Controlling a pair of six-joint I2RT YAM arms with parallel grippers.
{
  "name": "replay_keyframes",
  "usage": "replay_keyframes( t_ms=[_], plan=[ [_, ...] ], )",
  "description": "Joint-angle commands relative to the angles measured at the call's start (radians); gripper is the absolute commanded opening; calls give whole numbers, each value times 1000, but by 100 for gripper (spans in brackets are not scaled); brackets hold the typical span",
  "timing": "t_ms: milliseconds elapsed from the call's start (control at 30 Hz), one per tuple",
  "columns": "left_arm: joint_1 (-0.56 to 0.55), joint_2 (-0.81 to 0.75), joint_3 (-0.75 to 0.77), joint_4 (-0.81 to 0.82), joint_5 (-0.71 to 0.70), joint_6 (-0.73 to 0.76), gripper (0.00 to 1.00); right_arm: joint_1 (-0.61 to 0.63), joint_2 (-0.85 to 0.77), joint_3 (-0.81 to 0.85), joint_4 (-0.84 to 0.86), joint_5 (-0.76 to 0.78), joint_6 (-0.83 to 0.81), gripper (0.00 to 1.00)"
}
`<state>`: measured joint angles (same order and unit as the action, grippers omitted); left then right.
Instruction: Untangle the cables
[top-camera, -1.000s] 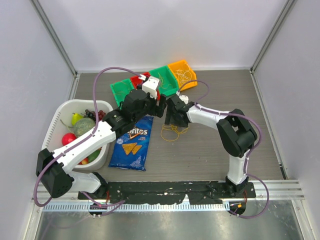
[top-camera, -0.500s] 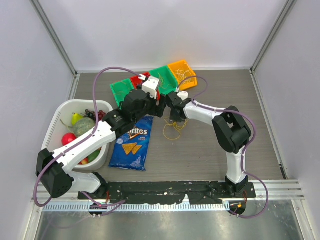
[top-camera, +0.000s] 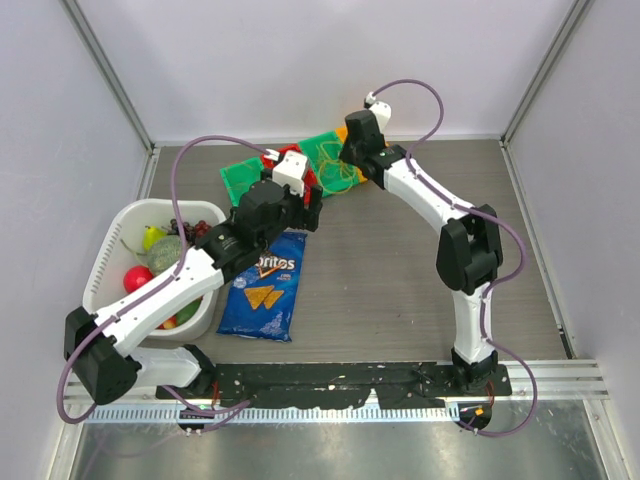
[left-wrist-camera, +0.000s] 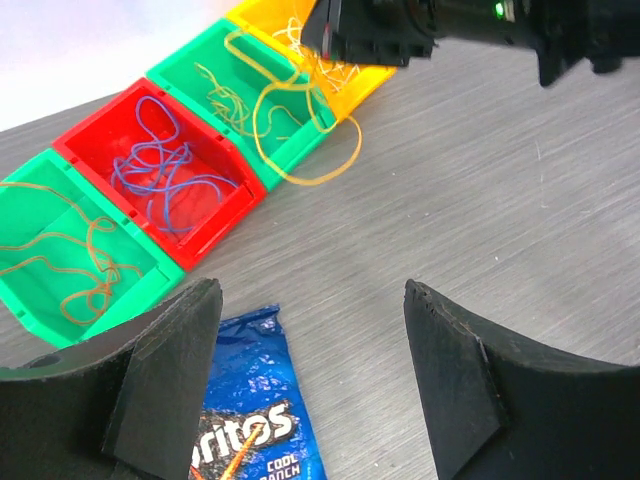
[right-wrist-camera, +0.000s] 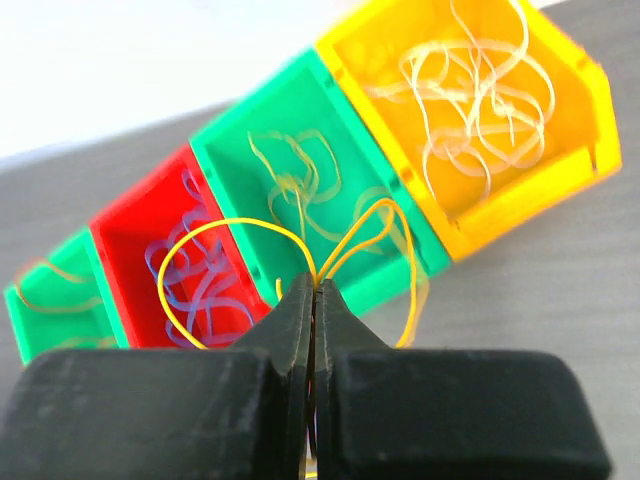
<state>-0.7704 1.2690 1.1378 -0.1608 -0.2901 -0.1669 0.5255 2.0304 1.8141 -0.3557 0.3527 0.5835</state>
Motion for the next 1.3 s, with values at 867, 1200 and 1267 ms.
replay_keyframes(
  t_ms=[867, 1200, 1267],
  plan=[
    [11, -72, -23, 98, -84, 33, 77, -110, 444, 373, 350, -299, 167, 1],
    [13, -63, -23, 96, -75, 26, 77, -110, 517, 497, 197, -281, 13, 17],
    [14, -60, -24, 96, -72, 23, 77, -110, 511, 511, 170, -288, -10, 29]
  ],
)
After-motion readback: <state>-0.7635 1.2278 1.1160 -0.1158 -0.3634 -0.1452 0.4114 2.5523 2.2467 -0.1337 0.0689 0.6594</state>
